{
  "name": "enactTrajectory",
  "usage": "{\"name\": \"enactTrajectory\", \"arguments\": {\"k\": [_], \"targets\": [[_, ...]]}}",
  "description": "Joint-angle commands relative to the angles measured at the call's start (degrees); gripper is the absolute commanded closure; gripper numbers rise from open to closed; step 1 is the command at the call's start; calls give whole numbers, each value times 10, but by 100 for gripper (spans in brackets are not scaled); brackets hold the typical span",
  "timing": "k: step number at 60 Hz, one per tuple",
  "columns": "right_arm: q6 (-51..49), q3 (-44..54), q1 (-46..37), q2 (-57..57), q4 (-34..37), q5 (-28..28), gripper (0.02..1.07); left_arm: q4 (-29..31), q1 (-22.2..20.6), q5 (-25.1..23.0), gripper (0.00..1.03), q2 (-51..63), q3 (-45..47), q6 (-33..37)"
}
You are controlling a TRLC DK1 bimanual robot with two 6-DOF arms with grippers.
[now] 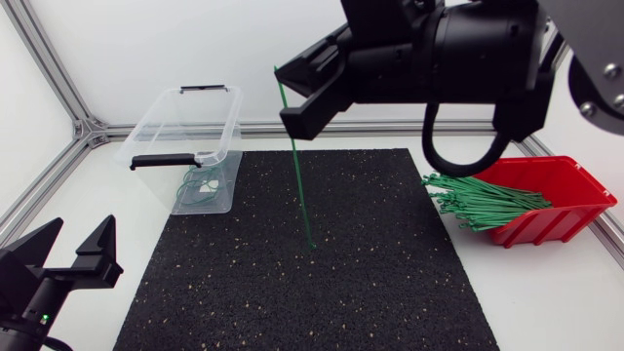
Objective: Take a green cable tie from the red box, thread the tail through the head to close it, then place it in the transparent bin on the left.
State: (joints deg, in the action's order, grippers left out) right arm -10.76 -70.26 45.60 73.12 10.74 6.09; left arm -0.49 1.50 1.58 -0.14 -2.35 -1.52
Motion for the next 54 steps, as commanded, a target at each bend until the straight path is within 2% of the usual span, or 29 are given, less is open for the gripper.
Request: {"name": "enactTrajectory", "arguments": {"k": [1, 20, 41, 54], "targets": [[35, 9, 13, 23, -34, -4, 99, 9, -1, 4, 4, -5, 23, -8], [121, -8, 29, 101, -149, 32, 98, 11, -1, 3, 4, -5, 23, -8], [139, -46, 59, 188, -207, 53, 98, 12, -1, 1, 4, -5, 23, -8], [139, 14, 37, 181, -224, 67, 98, 12, -1, 0, 4, -5, 23, -8]]}}
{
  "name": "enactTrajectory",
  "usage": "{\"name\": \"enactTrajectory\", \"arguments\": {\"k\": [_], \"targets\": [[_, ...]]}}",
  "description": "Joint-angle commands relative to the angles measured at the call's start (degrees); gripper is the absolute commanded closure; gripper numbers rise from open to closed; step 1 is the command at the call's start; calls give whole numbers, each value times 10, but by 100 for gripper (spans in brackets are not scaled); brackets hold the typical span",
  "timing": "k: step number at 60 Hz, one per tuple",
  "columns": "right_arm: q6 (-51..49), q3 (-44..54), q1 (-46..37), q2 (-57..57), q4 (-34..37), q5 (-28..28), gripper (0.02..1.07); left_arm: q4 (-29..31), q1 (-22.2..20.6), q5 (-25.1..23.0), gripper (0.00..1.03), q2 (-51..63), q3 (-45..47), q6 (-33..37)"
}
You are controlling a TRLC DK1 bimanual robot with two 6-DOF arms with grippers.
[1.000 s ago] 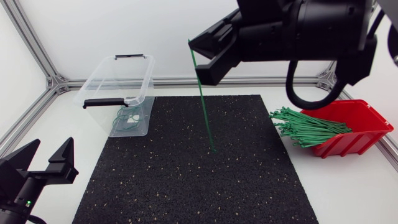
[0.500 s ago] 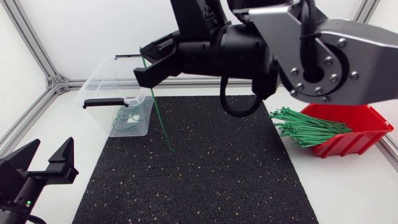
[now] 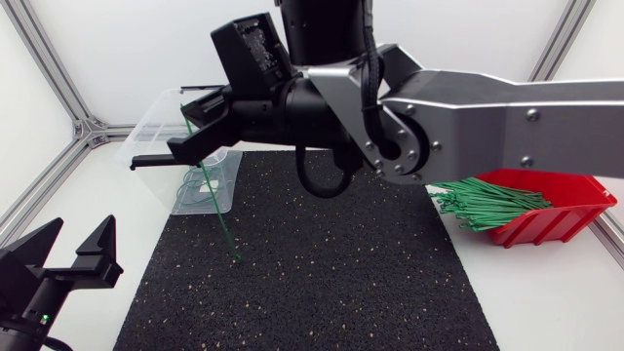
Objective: Take a green cable tie from the red box, thread the tail through the head to close it, then place it in the transparent bin on the left.
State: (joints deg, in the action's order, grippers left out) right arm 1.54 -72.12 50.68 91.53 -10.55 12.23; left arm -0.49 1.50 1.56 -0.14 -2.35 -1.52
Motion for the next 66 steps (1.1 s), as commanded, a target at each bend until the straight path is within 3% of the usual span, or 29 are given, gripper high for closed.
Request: {"name": "enactTrajectory", "arguments": {"k": [1, 22, 39, 54, 66], "targets": [[16, 41, -18, -6, -14, 8, 98, 12, -1, 1, 4, -5, 23, -8], [6, 166, -75, -92, -11, 45, 98, 15, -2, -6, 4, -5, 23, -8], [-40, 237, -148, -205, 60, 56, 98, 15, -2, -7, 4, -5, 23, -8], [-93, 317, -227, -212, 73, 122, 98, 15, -3, -7, 4, -5, 22, -8], [-93, 320, -249, -233, 86, 130, 99, 16, -4, -11, 4, -5, 22, -8]]}}
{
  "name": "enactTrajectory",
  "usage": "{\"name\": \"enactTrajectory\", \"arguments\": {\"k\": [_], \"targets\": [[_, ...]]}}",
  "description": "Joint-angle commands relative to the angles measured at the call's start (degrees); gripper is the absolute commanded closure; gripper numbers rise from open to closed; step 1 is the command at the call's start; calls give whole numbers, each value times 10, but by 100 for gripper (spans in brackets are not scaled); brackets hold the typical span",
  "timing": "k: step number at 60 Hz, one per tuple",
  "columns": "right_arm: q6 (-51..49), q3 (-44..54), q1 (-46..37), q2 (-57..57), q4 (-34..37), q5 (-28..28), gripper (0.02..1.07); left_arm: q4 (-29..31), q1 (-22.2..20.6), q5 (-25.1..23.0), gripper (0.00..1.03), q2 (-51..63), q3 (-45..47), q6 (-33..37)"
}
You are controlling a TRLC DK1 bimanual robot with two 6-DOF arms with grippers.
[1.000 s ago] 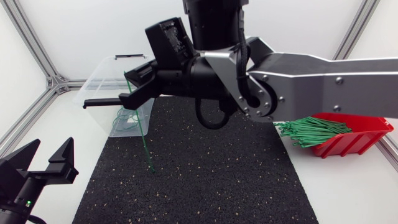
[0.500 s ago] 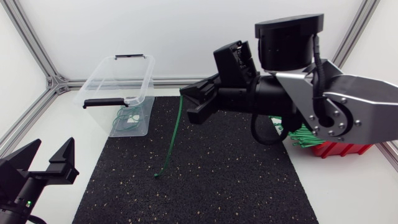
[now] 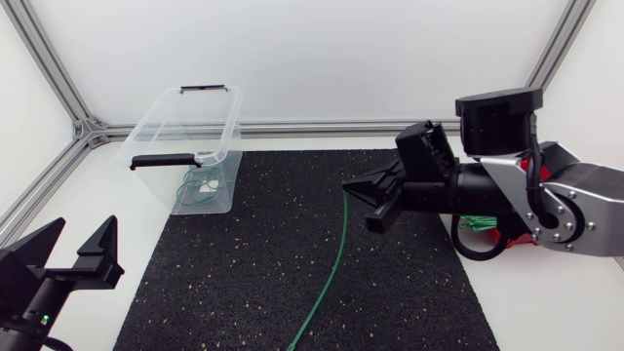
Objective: Take a green cable tie from the red box, thread the tail through the head to close it, then place it in the transparent bin on the left.
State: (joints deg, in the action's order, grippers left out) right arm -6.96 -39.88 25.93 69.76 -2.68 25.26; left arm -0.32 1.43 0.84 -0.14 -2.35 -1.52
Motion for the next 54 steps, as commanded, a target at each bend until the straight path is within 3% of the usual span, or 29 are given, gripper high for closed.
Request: {"name": "enactTrajectory", "arguments": {"k": [1, 25, 29, 32, 34, 41, 47, 54], "targets": [[-8, -3, -2, -16, 8, -2, 99, 15, -3, -4, 4, -5, 22, -8], [-8, -19, -35, 54, -22, -19, 97, 15, 0, -4, 4, -5, 22, -8], [-14, -13, -38, 63, -29, -35, 83, 15, 0, -4, 4, -5, 22, -8], [-18, -10, -41, 65, -31, -40, 62, 15, -1, -4, 4, -5, 22, -8], [-30, -10, -41, 66, -29, -44, 54, 15, -2, -4, 4, -5, 22, -8], [-72, -35, -41, 69, 18, -57, 34, 15, -2, -4, 4, -4, 22, -8], [-119, -62, -41, 62, 65, -61, 26, 15, -3, -4, 4, -4, 22, -8], [-203, -91, -29, 55, 140, -44, 24, 17, -4, -4, 4, -3, 22, -8]]}}
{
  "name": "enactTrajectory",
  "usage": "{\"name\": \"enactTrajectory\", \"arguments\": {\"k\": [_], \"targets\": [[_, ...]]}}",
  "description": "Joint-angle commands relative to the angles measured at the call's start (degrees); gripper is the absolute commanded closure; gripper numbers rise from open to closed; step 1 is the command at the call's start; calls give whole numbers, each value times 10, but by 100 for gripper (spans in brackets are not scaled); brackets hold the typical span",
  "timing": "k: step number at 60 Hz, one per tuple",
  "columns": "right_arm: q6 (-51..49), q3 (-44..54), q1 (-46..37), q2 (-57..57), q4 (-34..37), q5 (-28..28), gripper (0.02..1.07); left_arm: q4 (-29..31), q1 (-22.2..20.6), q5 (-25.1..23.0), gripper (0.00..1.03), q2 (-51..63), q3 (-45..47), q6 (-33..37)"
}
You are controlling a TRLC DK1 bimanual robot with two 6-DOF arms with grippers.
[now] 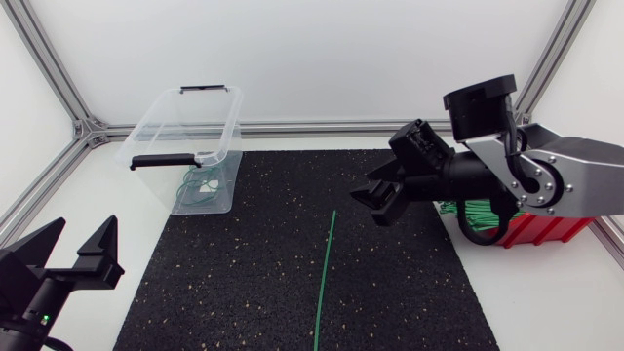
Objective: Take a green cable tie from the red box, thread the tail through the head to close it, then place it in the transparent bin on the left.
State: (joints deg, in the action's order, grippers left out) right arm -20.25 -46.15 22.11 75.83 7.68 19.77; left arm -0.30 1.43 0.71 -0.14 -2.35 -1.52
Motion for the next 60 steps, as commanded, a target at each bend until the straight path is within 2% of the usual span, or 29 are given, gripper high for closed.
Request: {"name": "enactTrajectory", "arguments": {"k": [1, 11, 17, 19, 28, 37, 50, 55, 60], "targets": [[-88, -34, 13, -6, 54, 11, 24, 17, -4, -3, 4, -3, 22, -8], [-259, -86, 41, 7, 198, 20, 24, 17, -7, -3, 4, 0, 22, -8], [-350, -99, 56, 34, 249, 8, 24, 17, -12, -3, 4, 2, 22, -7], [-378, -97, 67, 41, 255, -11, 21, 17, -12, -3, 4, 2, 22, -7], [-466, -74, 130, 57, 270, -79, 21, 17, -12, -3, 4, 2, 22, -6], [-507, -61, 190, 86, 286, -123, 21, 17, -10, -3, 4, 1, 22, -6], [-538, -76, 239, 146, 321, -143, 22, 17, -11, -3, 4, 1, 22, -6], [-546, -80, 256, 162, 325, -154, 28, 17, -11, -3, 4, -1, 22, -6], [-549, -86, 274, 176, 327, -157, 28, 17, -12, -3, 4, -1, 22, -6]]}}
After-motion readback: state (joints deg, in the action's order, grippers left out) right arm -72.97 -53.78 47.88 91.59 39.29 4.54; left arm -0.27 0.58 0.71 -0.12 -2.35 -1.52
